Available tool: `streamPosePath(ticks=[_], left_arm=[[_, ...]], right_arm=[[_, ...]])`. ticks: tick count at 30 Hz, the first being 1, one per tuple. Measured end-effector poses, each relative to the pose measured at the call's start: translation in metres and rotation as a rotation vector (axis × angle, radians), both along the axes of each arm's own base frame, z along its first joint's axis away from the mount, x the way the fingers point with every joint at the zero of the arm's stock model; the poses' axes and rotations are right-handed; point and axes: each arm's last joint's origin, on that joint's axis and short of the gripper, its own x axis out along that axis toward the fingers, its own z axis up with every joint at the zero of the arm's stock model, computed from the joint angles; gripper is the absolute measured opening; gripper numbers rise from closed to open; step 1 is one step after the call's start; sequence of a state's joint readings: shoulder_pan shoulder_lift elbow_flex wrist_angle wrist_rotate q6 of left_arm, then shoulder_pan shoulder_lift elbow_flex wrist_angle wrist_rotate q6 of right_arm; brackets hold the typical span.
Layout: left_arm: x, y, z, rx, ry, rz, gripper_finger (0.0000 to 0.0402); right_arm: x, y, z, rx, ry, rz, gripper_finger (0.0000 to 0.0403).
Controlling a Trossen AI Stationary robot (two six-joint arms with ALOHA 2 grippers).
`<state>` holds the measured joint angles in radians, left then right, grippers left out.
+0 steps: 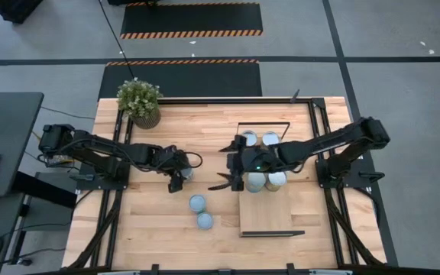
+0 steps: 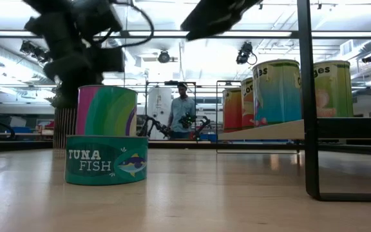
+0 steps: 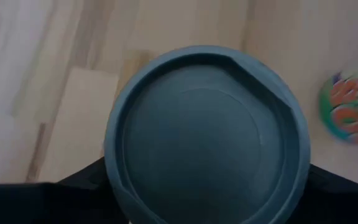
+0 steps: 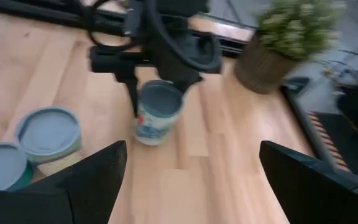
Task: Pick and place cans onto a shelf
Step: Put the canned mixed vegetables on the shelf
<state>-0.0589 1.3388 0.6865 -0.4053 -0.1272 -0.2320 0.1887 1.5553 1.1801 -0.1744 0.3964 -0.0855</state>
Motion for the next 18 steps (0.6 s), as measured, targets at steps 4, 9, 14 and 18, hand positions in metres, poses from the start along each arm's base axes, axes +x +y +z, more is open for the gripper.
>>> streamPosePath(ticks=[4,9,14,18], left_arm=[[0.012,-0.006,0.027,0.005,-0.037,-0.035,0.0263],[0.031,-0.014,0.058,0.045,-0.132,-0.106,0.027],[0.06,-0.018,0.067,0.044,-0.146,-0.158,0.027],[0.092,-0.03,0.064,0.036,-0.127,-0.232,0.0271]], right_arm=[[-0.023,0.006,0.016,0.012,0.014,-0.049,0.0375],[-0.053,0.013,0.028,0.023,0.058,-0.12,0.0375],[-0.078,0.02,0.04,0.004,0.045,-0.198,0.0375],[-0.094,0.023,0.044,-0.007,0.042,-0.253,0.0375]])
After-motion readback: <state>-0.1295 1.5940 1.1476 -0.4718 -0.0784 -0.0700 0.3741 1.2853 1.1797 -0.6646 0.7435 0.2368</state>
